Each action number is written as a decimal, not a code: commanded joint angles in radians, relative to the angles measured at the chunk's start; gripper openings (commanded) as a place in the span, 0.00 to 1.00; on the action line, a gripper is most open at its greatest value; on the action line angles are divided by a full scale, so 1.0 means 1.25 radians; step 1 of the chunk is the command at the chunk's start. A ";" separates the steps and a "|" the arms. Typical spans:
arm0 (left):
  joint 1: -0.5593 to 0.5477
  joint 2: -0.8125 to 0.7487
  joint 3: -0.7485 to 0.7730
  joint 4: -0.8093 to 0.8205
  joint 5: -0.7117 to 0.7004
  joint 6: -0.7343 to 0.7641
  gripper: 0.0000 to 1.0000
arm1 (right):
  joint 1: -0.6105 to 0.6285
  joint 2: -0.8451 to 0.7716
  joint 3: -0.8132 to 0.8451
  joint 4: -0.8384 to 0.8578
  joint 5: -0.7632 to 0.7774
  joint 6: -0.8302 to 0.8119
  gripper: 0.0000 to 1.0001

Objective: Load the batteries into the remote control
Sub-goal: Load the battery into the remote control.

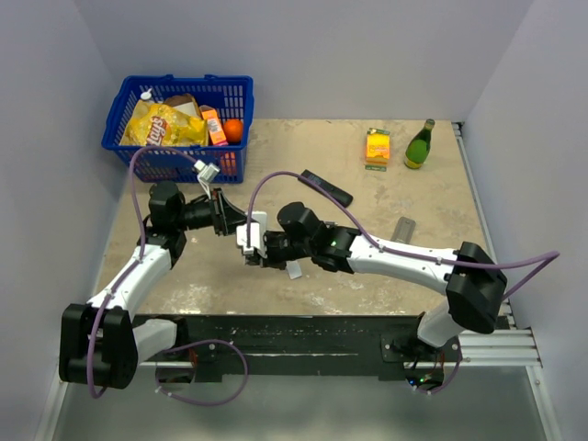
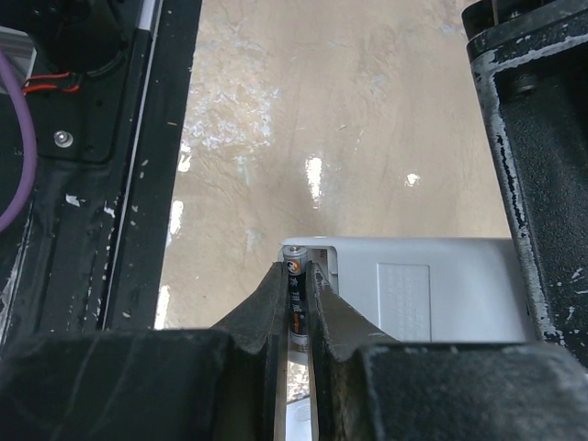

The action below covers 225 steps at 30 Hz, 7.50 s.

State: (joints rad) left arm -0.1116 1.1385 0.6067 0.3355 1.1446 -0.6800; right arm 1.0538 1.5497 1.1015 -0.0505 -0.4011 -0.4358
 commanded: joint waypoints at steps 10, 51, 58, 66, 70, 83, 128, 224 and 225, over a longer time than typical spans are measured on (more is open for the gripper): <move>0.006 -0.010 0.014 0.057 0.007 -0.076 0.00 | 0.004 0.054 0.033 -0.112 0.136 -0.023 0.00; -0.003 -0.044 0.030 -0.061 -0.133 -0.035 0.00 | 0.097 0.152 0.118 -0.210 0.171 -0.059 0.00; -0.003 -0.024 0.037 -0.054 -0.108 -0.032 0.00 | 0.124 0.176 0.134 -0.254 0.143 -0.083 0.00; 0.005 -0.032 0.078 -0.100 -0.122 -0.001 0.00 | 0.135 0.189 0.126 -0.272 0.144 -0.080 0.00; 0.011 -0.026 0.082 -0.102 -0.124 0.000 0.00 | 0.135 0.186 0.115 -0.279 0.139 -0.078 0.00; 0.012 -0.042 0.057 -0.130 -0.138 0.044 0.00 | 0.147 0.168 0.119 -0.257 0.149 -0.059 0.03; 0.003 -0.075 0.013 -0.104 -0.131 0.003 0.00 | 0.133 -0.083 -0.046 0.016 0.228 -0.028 0.57; -0.011 -0.209 -0.159 0.362 -0.228 -0.196 0.00 | 0.106 -0.302 -0.150 0.086 0.736 0.804 0.79; -0.011 -0.214 -0.158 0.362 -0.226 -0.191 0.00 | 0.103 -0.311 -0.173 0.103 0.709 0.810 0.77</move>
State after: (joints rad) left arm -0.1249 0.9020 0.4122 0.6426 0.8627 -0.9039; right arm 1.2037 1.1980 0.9535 -0.0208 0.4759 0.3706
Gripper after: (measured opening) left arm 0.272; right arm 0.810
